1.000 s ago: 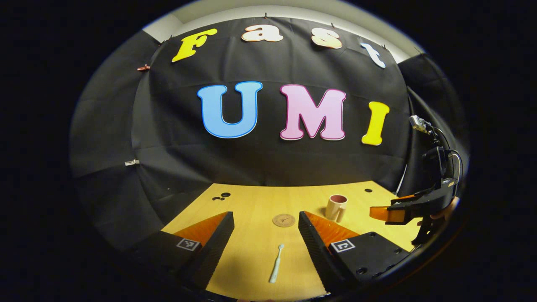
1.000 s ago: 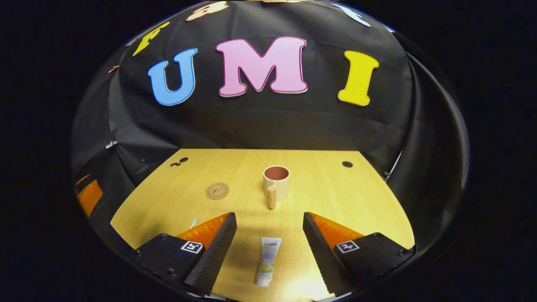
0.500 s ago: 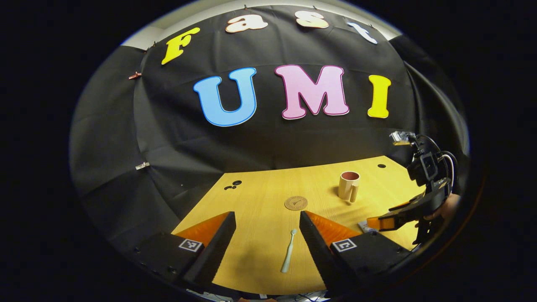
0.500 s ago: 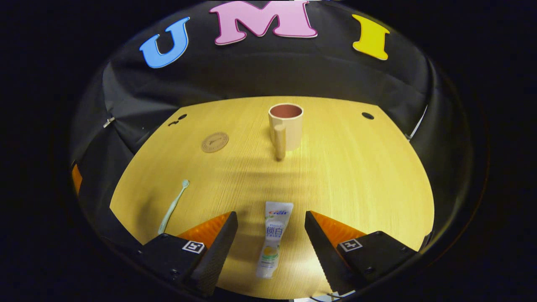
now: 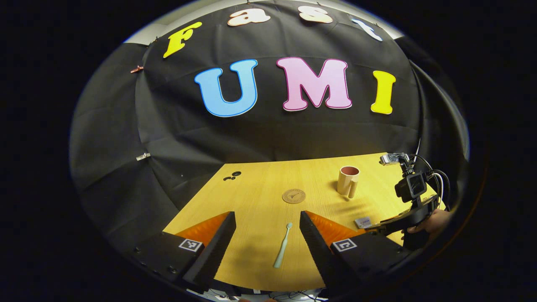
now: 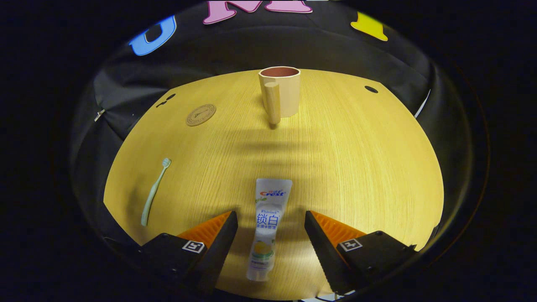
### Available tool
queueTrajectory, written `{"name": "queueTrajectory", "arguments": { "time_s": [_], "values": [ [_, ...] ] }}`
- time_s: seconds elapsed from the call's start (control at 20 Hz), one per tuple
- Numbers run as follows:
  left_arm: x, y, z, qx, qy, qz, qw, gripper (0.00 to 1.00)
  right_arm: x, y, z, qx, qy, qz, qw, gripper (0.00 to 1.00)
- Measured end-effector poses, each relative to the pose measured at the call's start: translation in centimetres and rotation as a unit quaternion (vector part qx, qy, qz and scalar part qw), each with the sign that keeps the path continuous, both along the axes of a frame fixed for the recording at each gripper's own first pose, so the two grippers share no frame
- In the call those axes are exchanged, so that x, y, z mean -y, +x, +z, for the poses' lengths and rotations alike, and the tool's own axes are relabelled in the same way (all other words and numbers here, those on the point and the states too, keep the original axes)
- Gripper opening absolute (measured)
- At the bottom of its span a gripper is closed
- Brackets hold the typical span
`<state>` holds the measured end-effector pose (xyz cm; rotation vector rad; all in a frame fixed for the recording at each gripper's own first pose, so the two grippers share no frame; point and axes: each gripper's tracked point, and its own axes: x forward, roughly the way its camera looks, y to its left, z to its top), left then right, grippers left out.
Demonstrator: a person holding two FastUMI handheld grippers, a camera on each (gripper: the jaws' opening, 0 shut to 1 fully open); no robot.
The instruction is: Put the toothbrush and toothpaste on the desktop into the cup, then pick up the cup and place it on the coaster on the desktop.
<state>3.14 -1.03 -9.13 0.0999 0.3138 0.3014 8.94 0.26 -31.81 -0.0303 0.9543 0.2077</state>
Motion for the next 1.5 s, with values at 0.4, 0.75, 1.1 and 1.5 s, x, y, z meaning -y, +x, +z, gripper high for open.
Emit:
{"name": "queueTrajectory", "arguments": {
  "time_s": [0.4, 0.75, 1.1, 1.5],
  "values": [
    [-0.6, -0.4, -0.2, 0.002, -0.005, -0.004, 1.000, 0.97, 0.1, -0.8, -1.7, -0.015, -0.025, -0.006, 1.000, 0.94],
    [-1.8, -0.6, -1.2, 0.004, -0.022, 0.000, 1.000, 0.97, 0.4, -1.1, -2.2, -0.057, -0.055, -0.024, 0.997, 0.43],
    [-4.4, -1.1, -2.6, -0.003, -0.047, 0.024, 0.999, 0.97, 0.4, -1.1, -2.0, -0.077, -0.031, -0.013, 0.996, 0.29],
    [-5.9, 0.7, -5.7, -0.033, -0.063, -0.002, 0.998, 0.97, 1.5, -1.5, 0.3, -0.062, 0.007, -0.014, 0.998, 0.21]
  ]
}}
